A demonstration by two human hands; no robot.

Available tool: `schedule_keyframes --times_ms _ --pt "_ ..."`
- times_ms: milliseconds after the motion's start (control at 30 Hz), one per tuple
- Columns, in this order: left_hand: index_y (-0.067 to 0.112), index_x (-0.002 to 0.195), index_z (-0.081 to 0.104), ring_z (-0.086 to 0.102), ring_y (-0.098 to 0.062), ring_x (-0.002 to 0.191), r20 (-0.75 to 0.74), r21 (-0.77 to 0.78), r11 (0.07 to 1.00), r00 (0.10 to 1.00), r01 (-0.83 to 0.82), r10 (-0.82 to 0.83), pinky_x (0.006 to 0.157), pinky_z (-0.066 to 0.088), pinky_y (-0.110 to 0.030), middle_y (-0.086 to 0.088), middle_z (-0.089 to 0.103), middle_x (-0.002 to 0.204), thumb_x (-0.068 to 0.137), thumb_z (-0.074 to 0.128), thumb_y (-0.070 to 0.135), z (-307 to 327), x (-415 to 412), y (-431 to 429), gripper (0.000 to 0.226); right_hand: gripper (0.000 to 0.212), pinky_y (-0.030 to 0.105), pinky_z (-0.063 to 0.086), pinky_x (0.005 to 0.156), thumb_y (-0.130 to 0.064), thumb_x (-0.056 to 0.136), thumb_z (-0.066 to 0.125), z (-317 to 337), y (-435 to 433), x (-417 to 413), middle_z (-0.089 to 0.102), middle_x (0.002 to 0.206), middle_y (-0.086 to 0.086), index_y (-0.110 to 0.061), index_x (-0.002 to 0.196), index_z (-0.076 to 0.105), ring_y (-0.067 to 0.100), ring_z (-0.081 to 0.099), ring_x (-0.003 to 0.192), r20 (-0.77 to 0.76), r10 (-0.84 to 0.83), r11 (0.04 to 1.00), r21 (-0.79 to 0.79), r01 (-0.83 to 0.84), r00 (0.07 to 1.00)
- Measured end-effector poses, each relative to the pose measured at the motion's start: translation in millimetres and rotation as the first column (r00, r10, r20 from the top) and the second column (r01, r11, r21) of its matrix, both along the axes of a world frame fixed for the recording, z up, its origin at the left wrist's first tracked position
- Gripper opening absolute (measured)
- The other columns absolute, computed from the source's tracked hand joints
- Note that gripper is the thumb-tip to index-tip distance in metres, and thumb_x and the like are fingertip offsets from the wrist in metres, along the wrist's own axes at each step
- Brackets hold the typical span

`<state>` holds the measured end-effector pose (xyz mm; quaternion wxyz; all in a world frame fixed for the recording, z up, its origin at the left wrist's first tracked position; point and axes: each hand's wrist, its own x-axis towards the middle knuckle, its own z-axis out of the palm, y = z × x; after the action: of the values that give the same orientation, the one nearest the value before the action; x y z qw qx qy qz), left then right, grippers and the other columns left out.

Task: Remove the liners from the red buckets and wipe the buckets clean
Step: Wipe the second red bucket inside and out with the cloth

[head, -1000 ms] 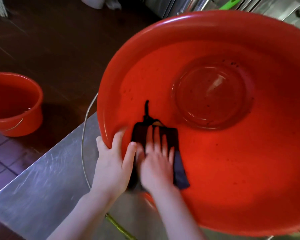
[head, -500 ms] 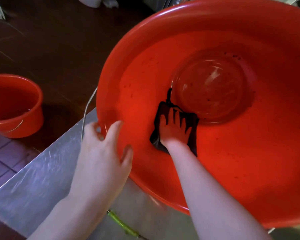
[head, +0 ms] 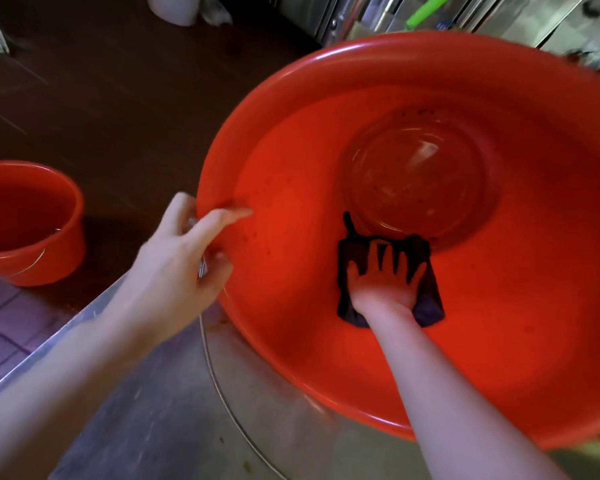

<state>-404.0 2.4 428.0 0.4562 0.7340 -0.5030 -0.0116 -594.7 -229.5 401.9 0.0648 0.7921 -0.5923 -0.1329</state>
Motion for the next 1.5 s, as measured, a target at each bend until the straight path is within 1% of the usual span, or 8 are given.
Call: schedule_keyframes --times_ms 167,300,467,767,933,1100,1267,1500 --pt "0.052 0.136 0.038 0.055 -0.005 0.074 -0.251 0.015 1.0 0.968 0.014 -0.01 0.068 0.051 -0.03 0.015 0.032 0.124 0.079 0.063 0.006 -21 -39 1 0.078 0.062 0.061 -0.007 0.116 -0.051 0.102 0.017 4 39 18 -0.002 0.165 -0.003 -0.027 0.156 0.0 0.028 -0.002 0.151 0.109 -0.005 0.994 0.113 -0.007 0.994" --pt "0.068 0.133 0.023 0.056 -0.002 0.083 -0.429 0.044 0.998 0.903 0.033 -0.011 0.075 0.053 -0.035 0.018 0.025 0.139 0.082 0.058 0.013 -40 -62 10 0.082 0.066 0.059 0.009 0.118 -0.054 0.098 0.019 -8 134 22 0.008 0.164 -0.002 -0.027 0.156 0.006 0.024 0.012 0.15 0.269 0.287 0.953 0.015 -0.302 0.919" --pt "0.069 0.134 0.023 0.054 0.01 0.093 -0.479 0.007 0.995 0.874 0.095 -0.08 0.069 0.049 -0.012 0.021 0.029 0.136 0.087 0.057 0.007 -48 -60 18 0.085 0.067 0.056 0.011 0.118 -0.059 0.093 0.016 -6 153 16 0.017 0.162 -0.006 -0.033 0.155 0.012 0.022 0.016 0.149 0.307 0.327 0.938 0.008 -0.346 0.894" --pt "0.067 0.14 0.013 0.06 -0.002 0.085 -0.474 0.05 0.981 0.869 0.189 -0.143 0.073 0.048 -0.009 0.021 0.034 0.133 0.087 0.063 0.005 -45 -51 20 0.096 0.063 0.058 -0.011 0.117 -0.057 0.099 0.015 -2 15 37 0.001 0.165 -0.003 -0.031 0.156 0.004 0.026 -0.003 0.151 0.219 -0.005 0.989 0.148 -0.028 0.976" --pt "0.047 0.15 0.019 0.043 0.016 0.103 -0.086 0.043 0.991 0.988 0.13 -0.126 0.088 0.035 -0.006 0.022 0.033 0.139 0.092 0.059 0.023 -26 -33 26 0.075 0.061 0.059 -0.007 0.116 -0.056 0.099 0.018 -16 27 34 0.003 0.164 -0.008 -0.034 0.155 0.002 0.025 0.0 0.15 0.355 -0.02 0.989 0.143 -0.033 0.935" --pt "0.053 0.148 0.021 0.056 -0.002 0.08 -0.064 0.002 0.998 0.996 0.066 -0.065 0.072 0.04 -0.003 0.023 0.049 0.096 0.1 0.044 0.032 -8 -52 21 0.057 0.06 0.061 -0.002 0.117 -0.054 0.101 0.018 -6 22 20 0.0 0.164 -0.007 -0.035 0.155 0.0 0.025 0.003 0.15 0.267 0.096 0.971 0.185 -0.149 0.959" --pt "0.067 0.139 0.022 0.055 0.012 0.068 -0.297 -0.015 1.0 0.955 -0.008 0.003 0.058 0.042 -0.007 0.017 0.052 0.073 0.092 0.052 0.037 6 -82 18 0.063 0.059 0.059 -0.009 0.117 -0.055 0.101 0.012 25 28 5 -0.005 0.163 -0.012 -0.037 0.154 -0.002 0.025 -0.002 0.151 0.174 0.09 0.931 0.335 -0.145 0.981" --pt "0.069 0.135 0.027 0.033 0.026 0.123 -0.457 -0.068 0.998 0.889 -0.013 -0.019 0.092 0.024 0.007 0.054 0.039 0.124 0.086 0.036 0.063 13 -99 16 0.051 0.067 0.048 -0.002 0.12 -0.067 0.087 0.002 46 148 -8 -0.014 0.159 -0.025 -0.046 0.149 -0.014 0.007 -0.008 0.149 0.566 0.327 0.821 0.227 -0.524 0.757"
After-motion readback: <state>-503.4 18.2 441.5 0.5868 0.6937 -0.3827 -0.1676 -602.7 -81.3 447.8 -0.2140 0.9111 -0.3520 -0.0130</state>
